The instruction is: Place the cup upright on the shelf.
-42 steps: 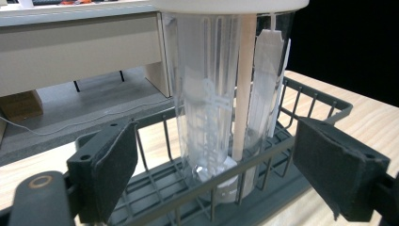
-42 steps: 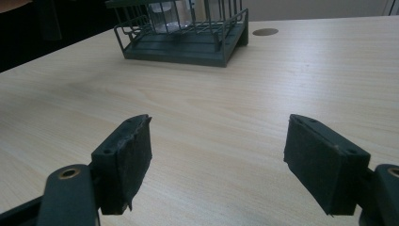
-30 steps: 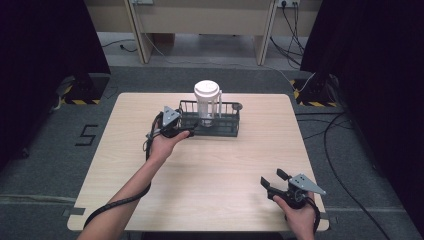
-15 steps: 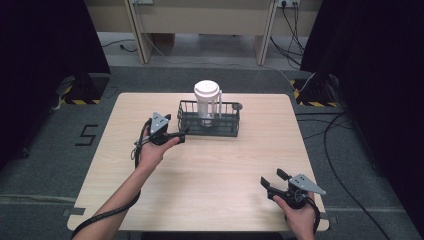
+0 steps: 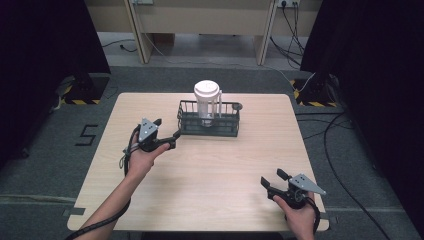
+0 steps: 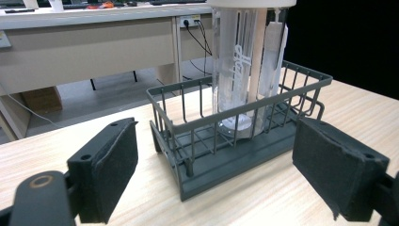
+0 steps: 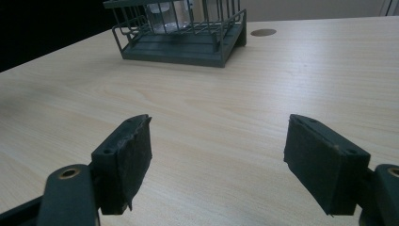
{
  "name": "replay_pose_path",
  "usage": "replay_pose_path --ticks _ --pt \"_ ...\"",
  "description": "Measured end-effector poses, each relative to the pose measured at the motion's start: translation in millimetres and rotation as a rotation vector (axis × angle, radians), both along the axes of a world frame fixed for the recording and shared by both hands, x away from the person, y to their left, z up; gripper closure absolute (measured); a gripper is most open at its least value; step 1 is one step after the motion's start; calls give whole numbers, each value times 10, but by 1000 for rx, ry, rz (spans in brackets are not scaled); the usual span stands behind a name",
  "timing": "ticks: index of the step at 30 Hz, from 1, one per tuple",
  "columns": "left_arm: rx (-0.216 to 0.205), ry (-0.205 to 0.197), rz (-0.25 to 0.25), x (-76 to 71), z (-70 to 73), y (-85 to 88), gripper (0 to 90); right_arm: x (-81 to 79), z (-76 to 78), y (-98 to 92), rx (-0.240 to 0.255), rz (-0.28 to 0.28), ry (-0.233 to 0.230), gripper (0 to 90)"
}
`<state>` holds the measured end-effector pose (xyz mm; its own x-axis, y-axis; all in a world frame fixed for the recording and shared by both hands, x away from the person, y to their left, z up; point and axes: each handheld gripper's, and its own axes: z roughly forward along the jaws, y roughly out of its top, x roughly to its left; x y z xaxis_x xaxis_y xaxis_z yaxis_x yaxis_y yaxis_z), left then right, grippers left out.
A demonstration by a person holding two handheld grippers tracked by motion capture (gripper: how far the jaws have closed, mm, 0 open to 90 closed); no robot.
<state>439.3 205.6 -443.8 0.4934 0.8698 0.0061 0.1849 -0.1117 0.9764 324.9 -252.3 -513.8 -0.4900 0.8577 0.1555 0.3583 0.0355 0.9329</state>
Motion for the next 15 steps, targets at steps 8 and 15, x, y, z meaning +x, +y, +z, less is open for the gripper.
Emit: replay_pose_path --ticks 8,15 --pt "-1 -2 3 -137 -42 95 144 -1 0 1 -1 -1 0 242" --pt "-3 1 10 -245 -79 196 144 -1 1 1 0 -1 0 242"
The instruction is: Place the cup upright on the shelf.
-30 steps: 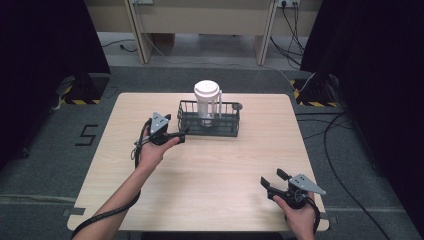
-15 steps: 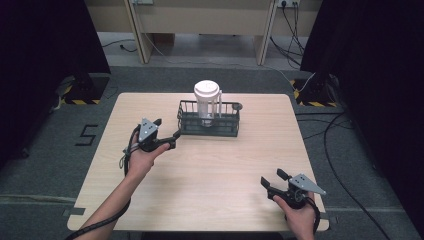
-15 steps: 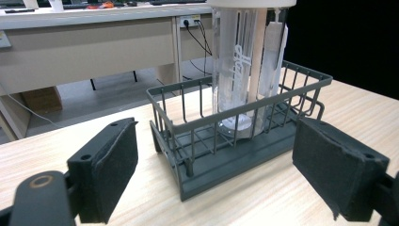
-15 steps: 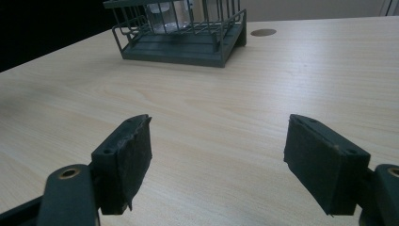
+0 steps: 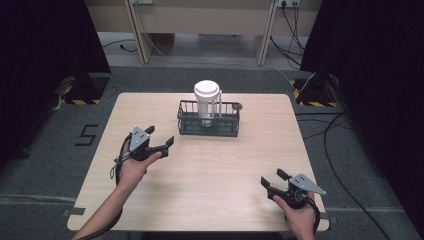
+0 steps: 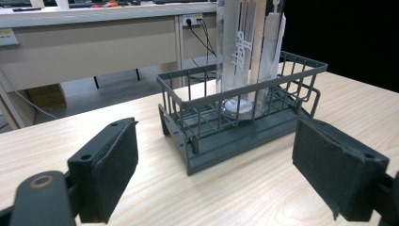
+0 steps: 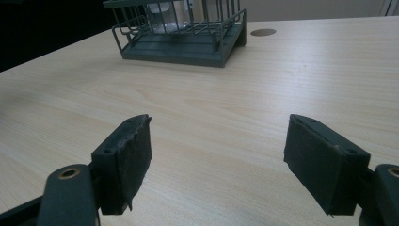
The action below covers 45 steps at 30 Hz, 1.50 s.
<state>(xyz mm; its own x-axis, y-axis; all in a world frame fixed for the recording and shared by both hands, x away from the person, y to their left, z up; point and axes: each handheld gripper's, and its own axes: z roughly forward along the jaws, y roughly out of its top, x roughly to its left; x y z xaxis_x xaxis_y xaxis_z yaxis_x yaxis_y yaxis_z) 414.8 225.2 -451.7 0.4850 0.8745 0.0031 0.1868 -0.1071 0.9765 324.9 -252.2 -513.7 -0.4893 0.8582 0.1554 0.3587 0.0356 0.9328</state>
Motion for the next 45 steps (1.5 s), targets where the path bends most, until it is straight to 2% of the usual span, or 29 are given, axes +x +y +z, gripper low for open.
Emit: replay_pose_path --ticks 18,31,45 --pt "4 16 42 -263 -153 330 145 -2 0 1 -5 -1 0 243" --pt "-1 36 86 -396 -275 549 147 -3 1 2 -7 -2 0 243" --pt "-16 68 142 -518 -497 744 150 -2 0 0 -4 -6 2 243"
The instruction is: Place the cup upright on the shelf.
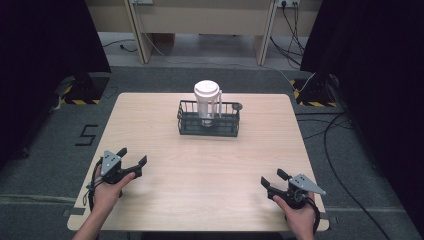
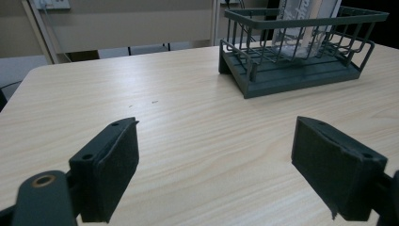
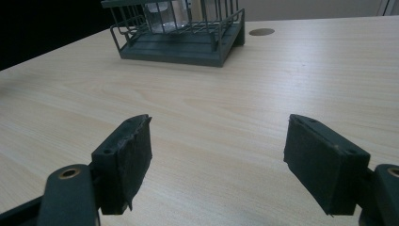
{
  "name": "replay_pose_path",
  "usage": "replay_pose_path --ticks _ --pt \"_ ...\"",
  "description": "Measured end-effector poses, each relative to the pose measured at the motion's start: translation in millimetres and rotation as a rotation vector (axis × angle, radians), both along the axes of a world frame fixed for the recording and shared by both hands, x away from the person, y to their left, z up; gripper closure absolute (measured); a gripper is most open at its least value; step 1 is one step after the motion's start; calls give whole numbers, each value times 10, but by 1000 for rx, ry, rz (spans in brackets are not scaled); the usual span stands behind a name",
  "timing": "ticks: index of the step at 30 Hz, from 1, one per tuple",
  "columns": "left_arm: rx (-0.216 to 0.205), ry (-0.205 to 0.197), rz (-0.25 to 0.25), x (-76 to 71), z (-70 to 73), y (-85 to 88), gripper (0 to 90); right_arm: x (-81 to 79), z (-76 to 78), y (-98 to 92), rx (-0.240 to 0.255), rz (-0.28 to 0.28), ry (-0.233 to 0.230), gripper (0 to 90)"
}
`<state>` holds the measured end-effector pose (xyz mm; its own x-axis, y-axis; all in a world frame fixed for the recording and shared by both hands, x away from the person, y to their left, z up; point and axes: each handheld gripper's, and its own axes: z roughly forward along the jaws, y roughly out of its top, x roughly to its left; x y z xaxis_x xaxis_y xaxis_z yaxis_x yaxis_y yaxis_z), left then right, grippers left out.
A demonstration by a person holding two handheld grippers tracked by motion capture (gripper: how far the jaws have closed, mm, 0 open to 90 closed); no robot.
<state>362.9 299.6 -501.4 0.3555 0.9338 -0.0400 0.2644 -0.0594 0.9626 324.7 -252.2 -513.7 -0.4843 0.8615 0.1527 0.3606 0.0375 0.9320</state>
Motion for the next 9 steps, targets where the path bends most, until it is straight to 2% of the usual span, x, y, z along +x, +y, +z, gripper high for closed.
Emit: replay_pose_path --ticks 5,9 --pt "-16 11 7 -40 -68 -13 150 2 0 0 1 1 1 243" --pt "-33 -1 3 -43 -28 -64 151 2 0 0 0 0 2 242"
